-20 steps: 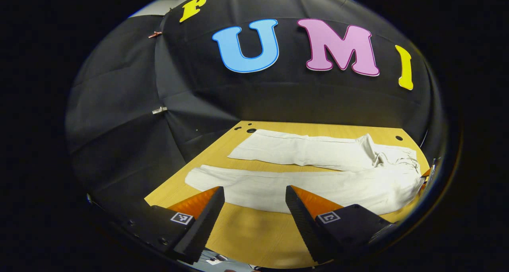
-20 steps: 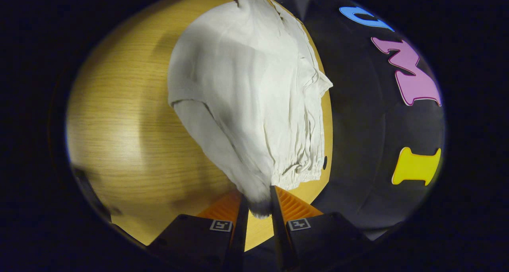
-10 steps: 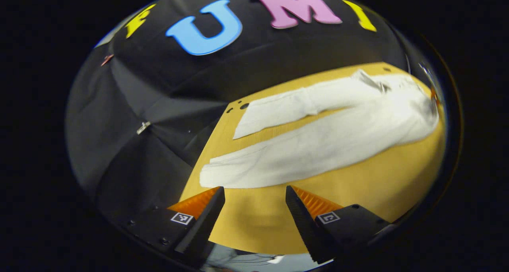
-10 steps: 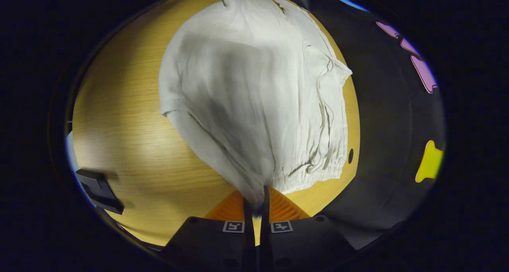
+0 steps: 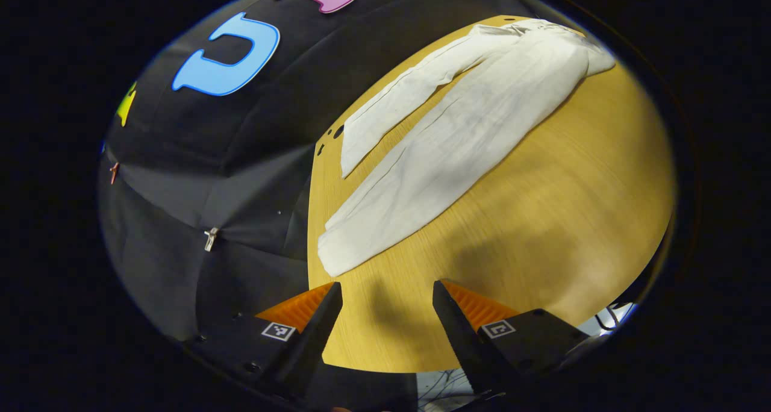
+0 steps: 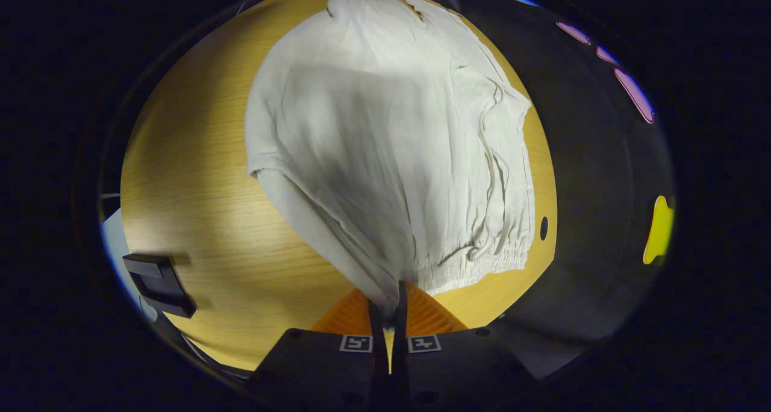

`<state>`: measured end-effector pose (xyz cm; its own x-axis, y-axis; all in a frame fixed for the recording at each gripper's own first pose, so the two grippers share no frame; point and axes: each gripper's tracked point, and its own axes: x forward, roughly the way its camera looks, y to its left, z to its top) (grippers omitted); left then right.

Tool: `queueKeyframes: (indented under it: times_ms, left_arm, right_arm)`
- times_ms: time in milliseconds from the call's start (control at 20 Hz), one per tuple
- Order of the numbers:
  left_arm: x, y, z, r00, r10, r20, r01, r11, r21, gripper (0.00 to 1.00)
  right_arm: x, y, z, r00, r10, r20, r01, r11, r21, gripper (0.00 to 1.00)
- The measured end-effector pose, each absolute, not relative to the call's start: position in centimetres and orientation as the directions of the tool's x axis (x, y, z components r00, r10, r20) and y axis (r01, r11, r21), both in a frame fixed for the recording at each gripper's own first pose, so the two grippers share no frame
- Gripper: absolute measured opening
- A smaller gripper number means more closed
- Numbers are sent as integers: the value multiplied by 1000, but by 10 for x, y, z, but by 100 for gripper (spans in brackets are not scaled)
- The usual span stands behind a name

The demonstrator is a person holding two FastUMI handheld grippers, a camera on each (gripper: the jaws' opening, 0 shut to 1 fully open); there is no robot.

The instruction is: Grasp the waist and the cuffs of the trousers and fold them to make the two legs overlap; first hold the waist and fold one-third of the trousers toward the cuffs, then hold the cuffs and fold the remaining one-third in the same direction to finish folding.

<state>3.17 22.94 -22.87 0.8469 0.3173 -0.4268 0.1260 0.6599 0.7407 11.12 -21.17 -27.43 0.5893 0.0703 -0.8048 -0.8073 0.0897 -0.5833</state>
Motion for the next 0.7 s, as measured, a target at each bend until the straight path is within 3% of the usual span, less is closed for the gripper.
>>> queueKeyframes:
  times_ms: [450,700]
  left_arm:
    - [106,224,-226,846,189,-498,393,410,823,96]
    - [130,217,-227,801,130,-584,554,205,807,87]
  right_arm:
    - [112,-212,-274,609,23,-793,-793,46,-607,6]
    - [111,-212,-273,616,9,-788,-788,30,-616,6]
